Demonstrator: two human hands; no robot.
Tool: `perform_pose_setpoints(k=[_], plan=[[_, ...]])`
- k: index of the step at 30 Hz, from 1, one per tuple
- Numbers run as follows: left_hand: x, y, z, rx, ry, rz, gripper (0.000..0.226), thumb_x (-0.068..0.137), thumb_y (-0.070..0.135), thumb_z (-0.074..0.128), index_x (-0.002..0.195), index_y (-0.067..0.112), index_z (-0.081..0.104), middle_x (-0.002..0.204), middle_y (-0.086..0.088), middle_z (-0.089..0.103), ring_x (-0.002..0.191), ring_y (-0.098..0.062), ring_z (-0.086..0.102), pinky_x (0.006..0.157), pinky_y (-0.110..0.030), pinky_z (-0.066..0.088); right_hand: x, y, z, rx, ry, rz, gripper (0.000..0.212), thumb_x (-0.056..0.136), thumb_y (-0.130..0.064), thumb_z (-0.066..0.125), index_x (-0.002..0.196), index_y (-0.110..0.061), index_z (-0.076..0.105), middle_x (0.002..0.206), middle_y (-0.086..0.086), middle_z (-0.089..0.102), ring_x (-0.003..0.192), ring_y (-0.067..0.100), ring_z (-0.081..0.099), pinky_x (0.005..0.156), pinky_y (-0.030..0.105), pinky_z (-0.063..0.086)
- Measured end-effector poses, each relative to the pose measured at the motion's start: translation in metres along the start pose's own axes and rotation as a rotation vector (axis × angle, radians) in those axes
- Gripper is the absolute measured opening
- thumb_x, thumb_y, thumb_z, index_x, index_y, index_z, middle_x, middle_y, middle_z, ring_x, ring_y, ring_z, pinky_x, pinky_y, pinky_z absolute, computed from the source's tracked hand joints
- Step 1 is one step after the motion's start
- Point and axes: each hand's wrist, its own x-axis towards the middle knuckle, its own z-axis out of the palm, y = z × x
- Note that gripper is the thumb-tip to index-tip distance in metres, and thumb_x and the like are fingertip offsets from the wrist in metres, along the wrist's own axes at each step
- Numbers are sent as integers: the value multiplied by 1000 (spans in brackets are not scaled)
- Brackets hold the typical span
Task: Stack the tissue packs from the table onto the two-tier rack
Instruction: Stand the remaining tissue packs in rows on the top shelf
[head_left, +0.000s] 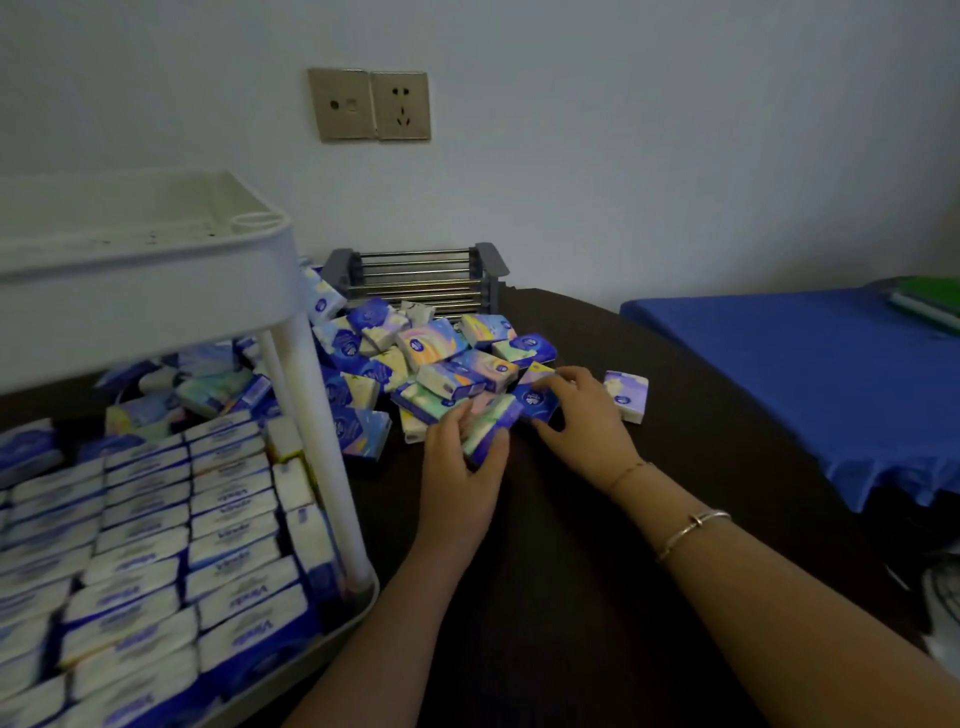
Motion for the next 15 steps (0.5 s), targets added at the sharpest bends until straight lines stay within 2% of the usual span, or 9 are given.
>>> perform_pose_setpoints(k=[2, 5, 6, 8, 11, 12, 15], plan=[[-2, 5, -2, -66, -8, -43, 51, 96, 39, 48, 144, 26, 36, 142, 10, 42, 123, 4, 38, 86, -8, 33, -5, -5, -5, 139, -9, 17, 51, 81, -30, 69, 128, -28, 47, 136, -1, 35, 120, 15, 44, 102, 31, 43], [-4, 10, -5, -110, -34, -68, 50, 98, 43, 42, 146, 32, 33, 134, 16, 43, 97, 23, 42, 71, 1, 33, -21, -14, -17, 313, -64, -15, 65, 77, -24, 74, 132, -29, 39, 136, -6, 32, 114, 4, 42, 85, 12, 43], [-4, 10, -6, -127, -52, -74, 50, 97, 42, 43, 145, 32, 33, 129, 18, 43, 91, 23, 44, 67, 2, 35, -26, -16, -20, 324, -85, -47, 70, 75, -23, 75, 133, -29, 36, 137, -8, 31, 116, 1, 40, 87, 11, 43], [-3, 9, -6, -165, -97, -93, 49, 96, 40, 48, 143, 32, 35, 127, 18, 46, 96, 12, 52, 68, -5, 41, -35, -22, -25, 349, -123, -113, 78, 73, -23, 77, 136, -30, 31, 141, -9, 30, 121, -2, 36, 94, 12, 40], [-1, 6, -4, -250, -168, -157, 45, 91, 39, 57, 133, 31, 43, 120, 3, 61, 98, -3, 63, 69, -14, 46, -42, -31, -31, 431, -145, -169, 84, 74, -22, 77, 139, -32, 26, 143, -13, 31, 122, -6, 38, 88, 4, 40], [-1, 6, -4, -274, -187, -178, 45, 89, 39, 61, 130, 31, 45, 117, 2, 63, 96, -3, 64, 69, -14, 46, -43, -33, -32, 449, -134, -191, 84, 74, -22, 77, 139, -34, 26, 143, -14, 32, 123, -6, 39, 88, 4, 41], [2, 8, -5, -316, -187, -206, 50, 85, 31, 68, 128, 28, 43, 114, 14, 59, 94, 5, 57, 67, -10, 43, -44, -38, -36, 469, -121, -258, 84, 74, -24, 78, 138, -41, 25, 144, -17, 32, 128, -8, 35, 97, 9, 41]])
